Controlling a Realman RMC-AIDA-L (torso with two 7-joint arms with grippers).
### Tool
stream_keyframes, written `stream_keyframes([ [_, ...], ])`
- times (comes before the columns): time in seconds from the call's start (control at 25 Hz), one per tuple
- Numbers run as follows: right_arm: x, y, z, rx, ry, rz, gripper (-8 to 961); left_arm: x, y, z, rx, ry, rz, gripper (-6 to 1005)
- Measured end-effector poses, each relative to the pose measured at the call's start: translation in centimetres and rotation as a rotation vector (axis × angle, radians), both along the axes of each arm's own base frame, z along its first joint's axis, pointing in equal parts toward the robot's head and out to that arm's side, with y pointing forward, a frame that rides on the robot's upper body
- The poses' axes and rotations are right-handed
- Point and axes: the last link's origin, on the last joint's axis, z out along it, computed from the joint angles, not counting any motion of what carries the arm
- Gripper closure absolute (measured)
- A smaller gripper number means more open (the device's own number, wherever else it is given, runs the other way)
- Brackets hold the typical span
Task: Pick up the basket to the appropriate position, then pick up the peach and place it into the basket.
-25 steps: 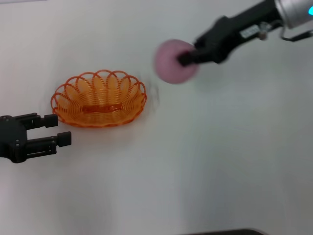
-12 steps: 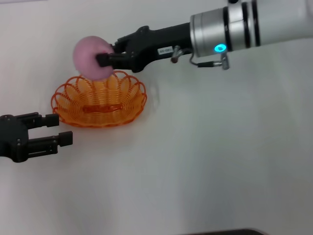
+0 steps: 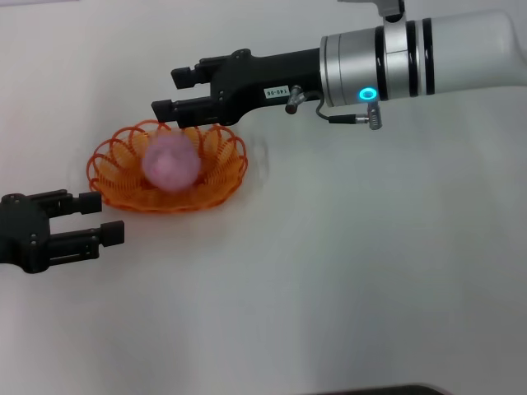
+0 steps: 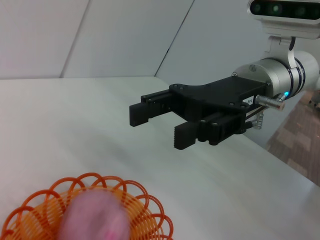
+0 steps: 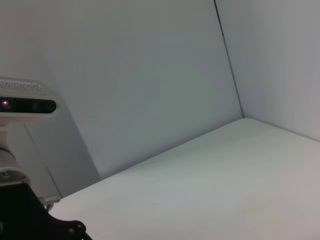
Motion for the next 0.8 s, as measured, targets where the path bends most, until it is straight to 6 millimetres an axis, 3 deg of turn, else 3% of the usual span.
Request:
stream_keyframes([
  [0.12,0.2,-0.1,0.6,-0.003,0.023,-0.007,205,0.0,0.0,0.0,0.002,0.0,0.001,263],
  [0.28,1.0,-1.1,3.4,-0.015,0.079,0.014,134,0.0,0.0,0.1,0.008,-0.004,0.003,264],
  [0.44,3.5,-2.7,7.9,-0.02,0.075,0.002,64,-0.1,0.2,0.2,0.019,-0.001,0.006,264],
  [0.64,7.7,-5.5,12.8,-0.057,0.017,-0.04,12,-0.1,0.3,0.3,0.025,0.002,0.005,264],
  [0.68,9.4,-6.6,14.1,-0.088,-0.029,-0.067,12,-0.1,0.3,0.3,0.026,0.003,0.005,264],
  [0.8,10.8,-7.3,14.8,-0.111,-0.079,-0.102,19,-0.1,0.4,0.3,0.031,0.006,0.007,264],
])
